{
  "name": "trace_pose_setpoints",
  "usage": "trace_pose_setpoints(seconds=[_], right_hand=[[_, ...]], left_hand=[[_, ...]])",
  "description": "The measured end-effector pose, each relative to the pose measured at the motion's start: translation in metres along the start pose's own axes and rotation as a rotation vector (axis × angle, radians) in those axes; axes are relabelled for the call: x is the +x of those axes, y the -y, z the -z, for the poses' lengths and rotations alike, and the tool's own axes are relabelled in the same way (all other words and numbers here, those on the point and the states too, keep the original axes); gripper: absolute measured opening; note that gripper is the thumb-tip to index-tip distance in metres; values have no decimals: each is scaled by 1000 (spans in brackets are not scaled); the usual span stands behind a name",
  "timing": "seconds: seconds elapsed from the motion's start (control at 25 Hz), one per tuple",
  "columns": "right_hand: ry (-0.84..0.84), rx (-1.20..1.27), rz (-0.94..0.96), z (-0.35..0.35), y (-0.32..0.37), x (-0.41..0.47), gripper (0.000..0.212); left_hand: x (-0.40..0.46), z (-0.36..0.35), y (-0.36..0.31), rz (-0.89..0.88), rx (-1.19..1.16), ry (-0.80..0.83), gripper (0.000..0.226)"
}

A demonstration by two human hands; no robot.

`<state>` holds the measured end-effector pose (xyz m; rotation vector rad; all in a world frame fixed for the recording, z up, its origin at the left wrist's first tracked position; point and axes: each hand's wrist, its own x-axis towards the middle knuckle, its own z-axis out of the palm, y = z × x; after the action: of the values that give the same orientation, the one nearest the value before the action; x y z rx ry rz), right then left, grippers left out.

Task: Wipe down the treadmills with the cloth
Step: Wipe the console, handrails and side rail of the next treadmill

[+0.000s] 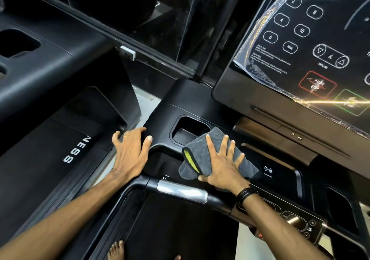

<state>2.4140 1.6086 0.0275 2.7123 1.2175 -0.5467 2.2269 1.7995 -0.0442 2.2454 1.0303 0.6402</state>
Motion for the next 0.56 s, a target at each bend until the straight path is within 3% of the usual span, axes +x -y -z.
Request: trace_pose_setpoints(seconds=[0.36, 0.56], right_hand=[[-128, -95, 103, -17, 11, -10, 124], [-177, -173, 142, -19, 29, -4, 123]], left_hand=[[-1, 0, -1, 6, 13, 9, 60], [0, -1, -1, 5, 27, -1, 60]])
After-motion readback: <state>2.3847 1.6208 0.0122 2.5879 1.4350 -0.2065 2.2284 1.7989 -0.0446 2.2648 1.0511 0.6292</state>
